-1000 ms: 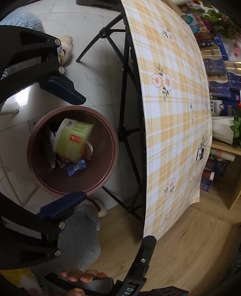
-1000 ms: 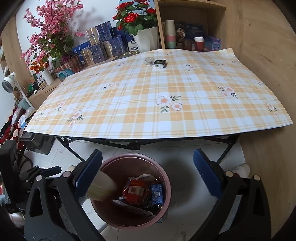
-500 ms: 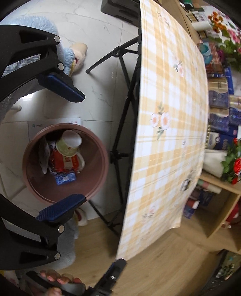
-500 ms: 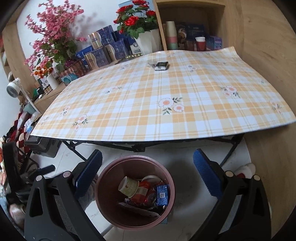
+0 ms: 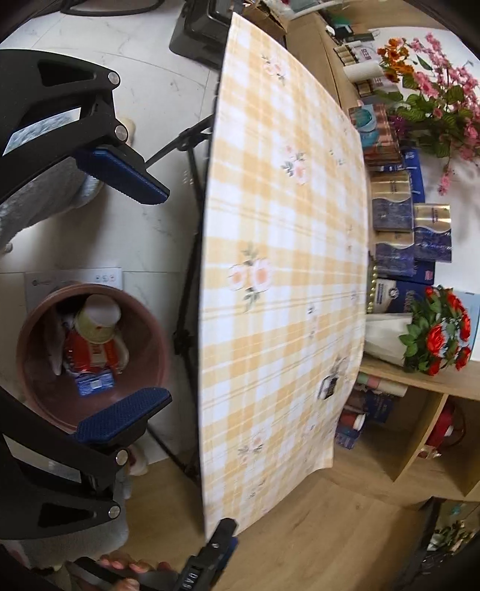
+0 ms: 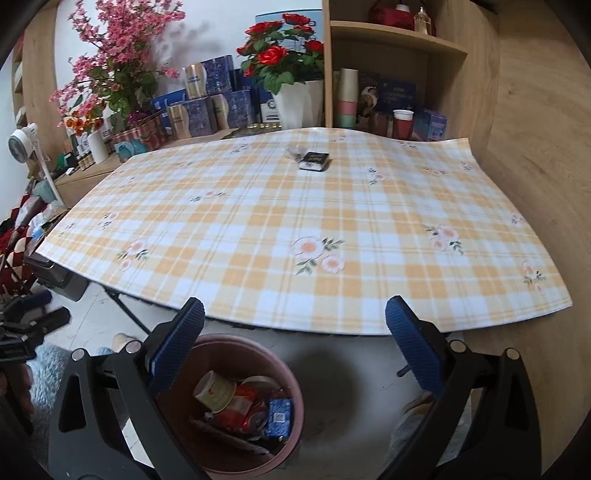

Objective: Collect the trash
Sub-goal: 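Move the left tool to the clear wrapper while the right grasps the black Face pack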

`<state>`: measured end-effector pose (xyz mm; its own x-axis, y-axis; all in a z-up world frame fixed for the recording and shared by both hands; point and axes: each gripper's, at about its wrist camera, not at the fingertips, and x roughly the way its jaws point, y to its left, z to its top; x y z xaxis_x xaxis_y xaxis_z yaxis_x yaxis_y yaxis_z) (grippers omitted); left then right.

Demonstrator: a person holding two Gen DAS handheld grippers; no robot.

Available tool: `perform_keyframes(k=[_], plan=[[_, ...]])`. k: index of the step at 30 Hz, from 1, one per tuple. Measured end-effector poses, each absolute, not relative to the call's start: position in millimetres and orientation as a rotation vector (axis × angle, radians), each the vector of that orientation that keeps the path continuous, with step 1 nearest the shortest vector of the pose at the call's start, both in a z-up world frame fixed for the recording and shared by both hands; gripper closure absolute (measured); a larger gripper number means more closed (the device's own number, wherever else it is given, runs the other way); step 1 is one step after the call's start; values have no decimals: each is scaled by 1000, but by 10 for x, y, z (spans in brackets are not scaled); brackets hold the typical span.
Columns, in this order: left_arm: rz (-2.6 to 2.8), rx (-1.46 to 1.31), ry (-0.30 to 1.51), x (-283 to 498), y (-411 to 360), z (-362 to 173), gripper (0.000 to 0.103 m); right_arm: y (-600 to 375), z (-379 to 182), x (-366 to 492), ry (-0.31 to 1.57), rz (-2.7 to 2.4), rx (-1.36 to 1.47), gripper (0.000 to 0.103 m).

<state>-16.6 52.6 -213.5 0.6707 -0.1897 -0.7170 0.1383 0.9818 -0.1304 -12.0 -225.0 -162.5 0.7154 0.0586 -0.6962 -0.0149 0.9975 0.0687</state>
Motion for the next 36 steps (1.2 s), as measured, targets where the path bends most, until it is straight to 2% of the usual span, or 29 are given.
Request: perform_keyframes(k=[12,20,23,27,30,36], plan=[[-224,-163,789,666,544,-1834,6,-2602,-1617,511,794,-7,18,6],[-283,-145,794,1528,270,-1812,6,-2790,-1538,1774,788,83,38,6],[-311,-145,792,1908,166,-1802,6,-2822,-1641,2361,824,92,58,7],[-337,-197,787,2395,128,-1780,6,-2785,-1911,3098,932,99,51,16],[-335,-214,794,2641,122,-1812,6,-2752,-2086,3421,988,110,67,17],[-344,-235,844,2978,48,-2032,6,-2457,-2395,3806,1028,94,-116,17]])
